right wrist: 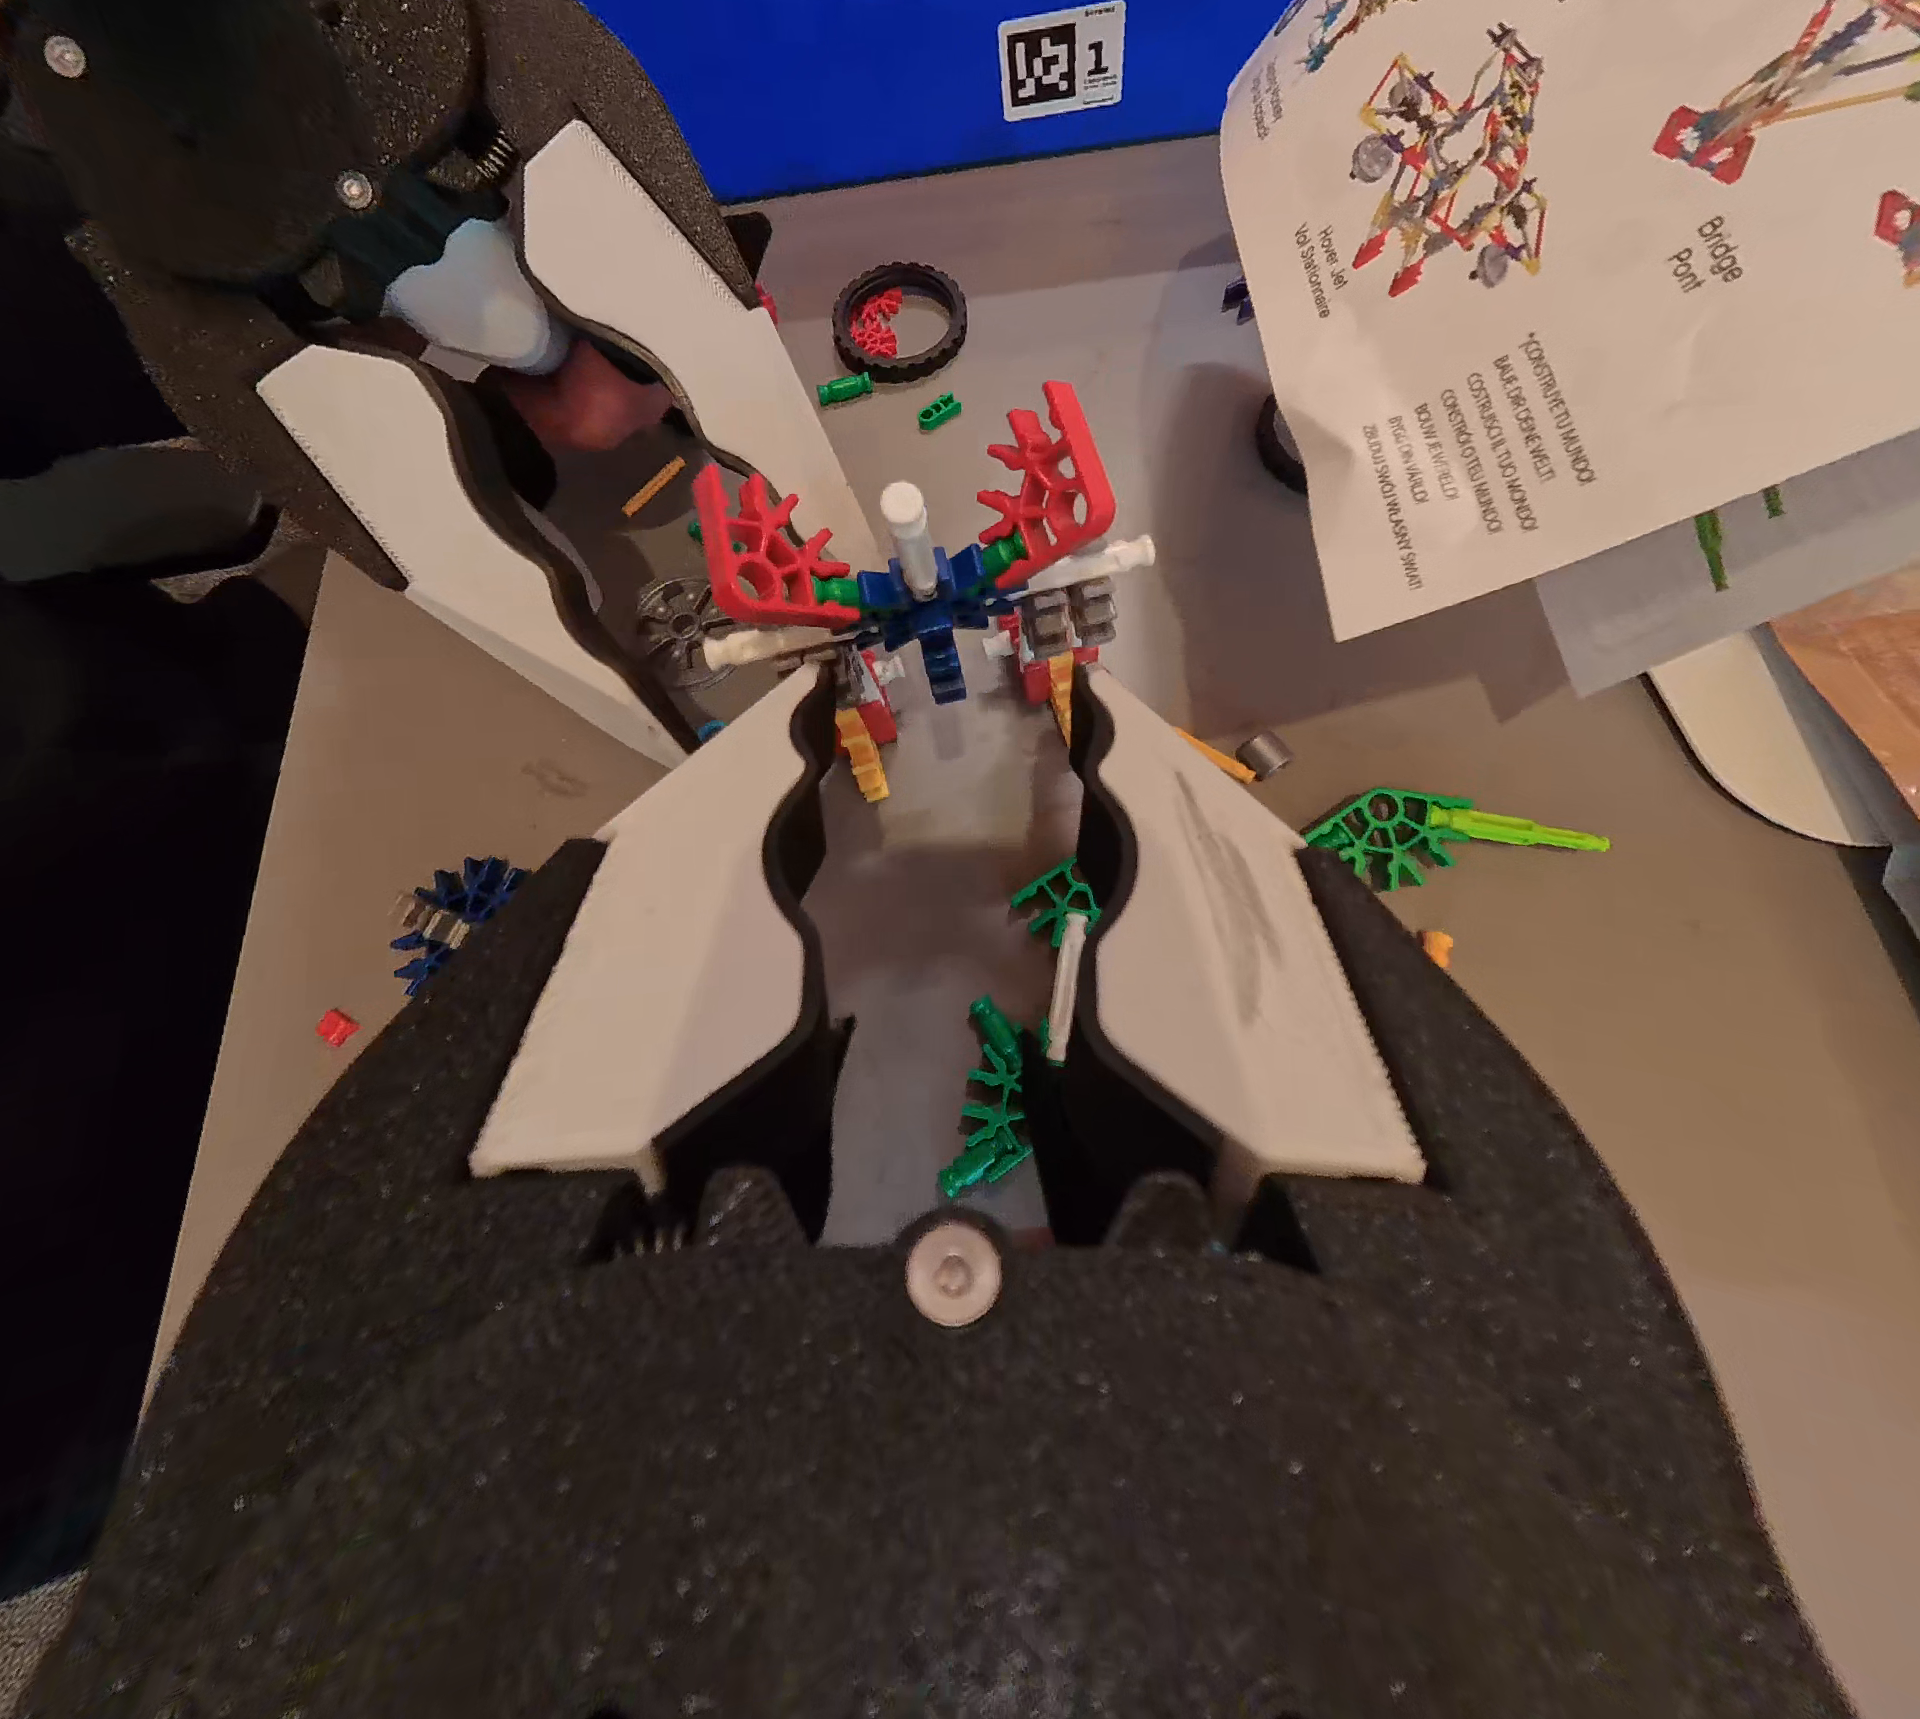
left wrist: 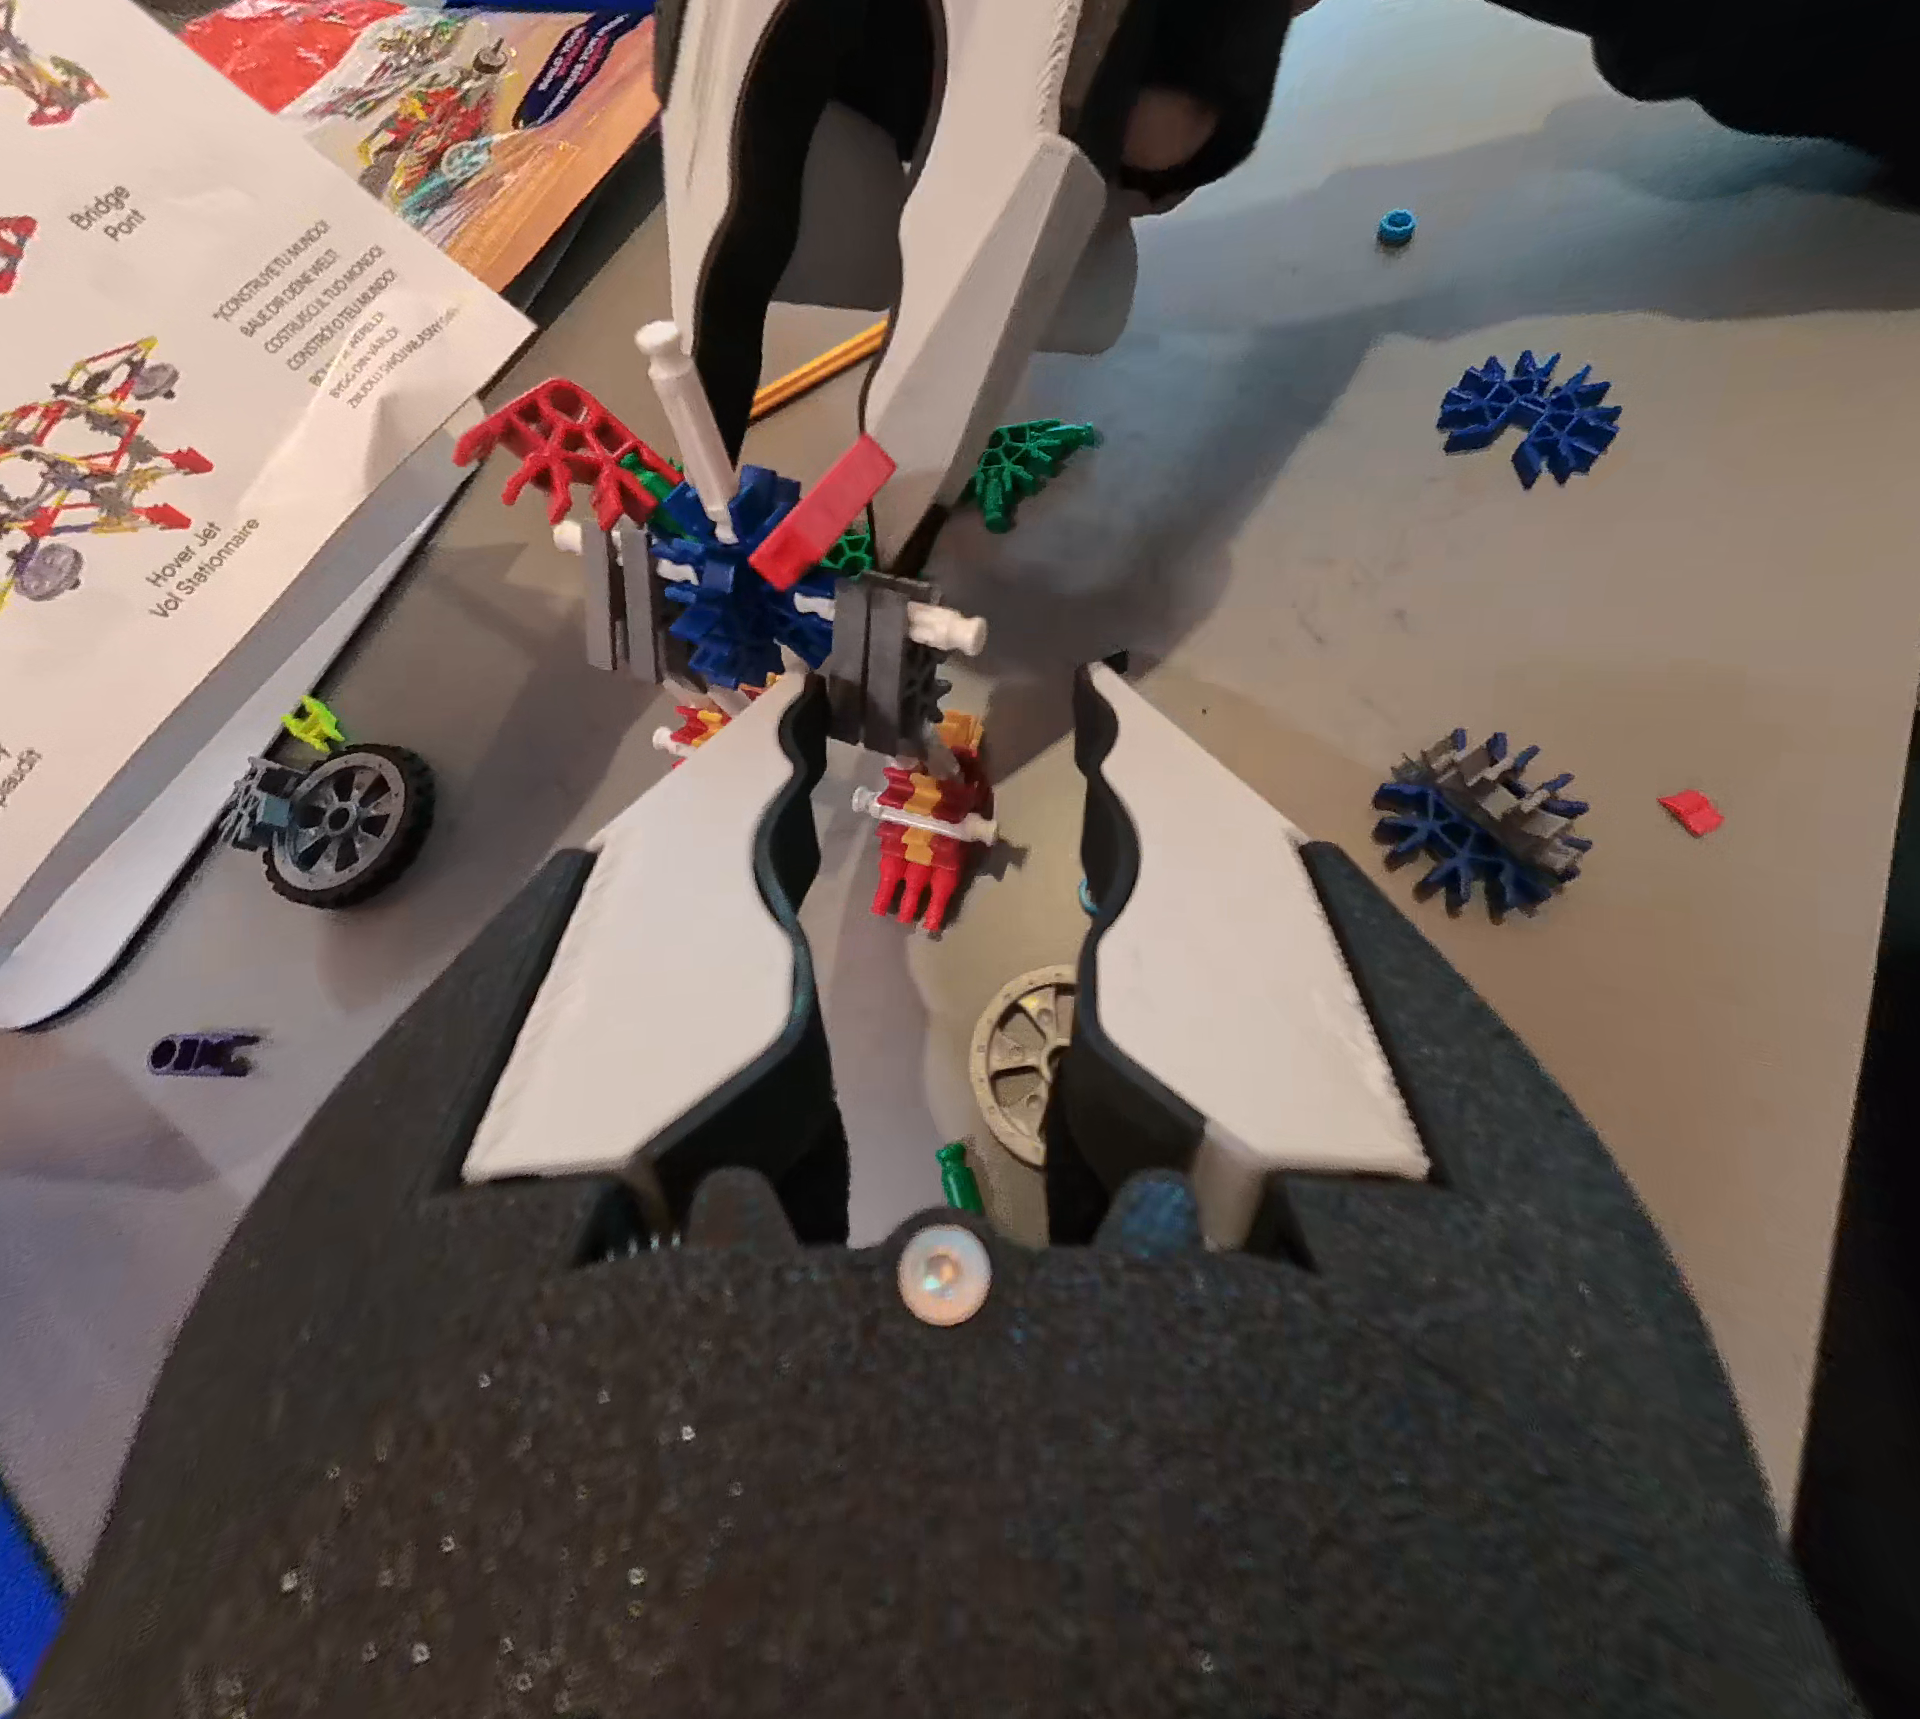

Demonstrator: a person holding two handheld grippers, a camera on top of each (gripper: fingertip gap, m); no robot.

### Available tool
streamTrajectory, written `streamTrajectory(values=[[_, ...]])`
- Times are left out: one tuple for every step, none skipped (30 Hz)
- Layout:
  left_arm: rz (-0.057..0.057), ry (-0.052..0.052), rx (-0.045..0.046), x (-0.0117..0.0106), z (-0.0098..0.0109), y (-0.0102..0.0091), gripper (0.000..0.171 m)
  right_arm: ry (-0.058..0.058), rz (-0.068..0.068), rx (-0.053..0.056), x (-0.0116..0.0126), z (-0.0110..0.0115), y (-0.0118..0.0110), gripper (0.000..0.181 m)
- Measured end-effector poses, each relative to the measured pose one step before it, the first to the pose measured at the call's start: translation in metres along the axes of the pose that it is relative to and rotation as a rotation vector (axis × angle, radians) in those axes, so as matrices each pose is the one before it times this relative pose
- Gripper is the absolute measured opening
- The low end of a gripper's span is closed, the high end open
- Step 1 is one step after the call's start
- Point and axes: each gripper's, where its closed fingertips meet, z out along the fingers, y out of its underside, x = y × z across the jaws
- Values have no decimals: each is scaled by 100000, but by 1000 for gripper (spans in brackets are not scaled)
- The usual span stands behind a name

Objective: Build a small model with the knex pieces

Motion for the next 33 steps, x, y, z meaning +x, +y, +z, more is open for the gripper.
streamTrajectory(values=[[-1079,-1214,-55,-40,-12,-11,47,-439,-419,-287,16,35,-29,45],[-1631,-1212,-100,-118,-27,29,46,45,-489,-111,117,30,-70,45],[-1691,-203,152,13,-48,10,46,-644,-460,-407,46,47,-22,44],[-1109,58,326,114,-55,-11,46,-1281,-460,-883,-33,61,46,43],[262,-518,87,114,-38,41,48,-1021,-551,-798,9,51,31,44],[1043,-1178,-380,32,-49,100,49,-449,-303,-421,106,41,-26,43],[720,-664,-135,67,-74,18,48,-487,-440,-506,83,46,-6,43],[-320,212,517,149,-94,-117,48,-204,-490,-271,118,25,-23,42],[-702,958,667,235,-103,-141,47,1264,-86,-249,340,-5,-34,40],[-710,750,1074,216,-108,-226,47,1505,5,-178,368,5,-22,39],[189,477,768,182,-87,-149,47,87,163,136,88,38,-26,38],[886,52,518,115,-78,-91,47,-46,-66,568,-10,51,-50,38],[1271,110,1044,101,-124,-153,47,783,-254,651,74,36,-66,38],[1518,1086,1097,197,-192,-116,48,520,-11,145,3,20,42,38],[1622,421,499,15,-287,-11,48,557,-7,-261,15,-27,111,38],[1150,-589,1354,-196,-406,-158,47,1293,-217,-21,109,-89,86,38],[610,-138,2119,-220,-506,-308,47,1441,120,258,145,-159,22,38],[760,424,2797,-168,-532,-443,47,952,289,472,86,-235,-43,38],[796,-651,3098,-393,-506,-513,46,661,20,705,9,-276,-81,38],[389,-1895,2172,-661,-390,-389,46,902,24,536,43,-308,-70,38],[524,-1699,1981,-697,-286,-330,47,1413,13,10,91,-310,14,38],[369,-1225,3185,-611,-206,-495,50,2533,-876,-289,202,-354,98,38],[-141,-267,3919,-480,-125,-578,53,3464,-1687,-1262,302,-333,307,38],[-1051,894,2678,-324,-1,-381,55,2912,-1964,-1908,191,-295,463,38],[-1773,1506,951,-218,145,-84,59,1965,-1310,-982,73,-286,330,39],[-1876,519,-528,-359,262,189,63,815,356,125,-68,-284,119,39],[-1107,-187,-1195,-400,324,330,66,-5,1034,875,-191,-273,-54,40],[-438,418,-1372,-223,352,400,68,-267,526,1332,-301,-258,-128,42],[-155,907,-2108,-87,354,512,70,-499,427,1538,-386,-213,-187,42],[-663,800,-2635,-67,348,552,72,-1119,826,1185,-484,-115,-142,42],[-1018,918,-2559,-31,356,525,74,-1318,476,716,-559,-23,-78,42],[-233,986,-1585,32,287,381,75,-1273,-318,498,-597,60,-40,42],[-35,412,-637,4,221,236,73,-682,-239,356,-486,135,-62,43]])
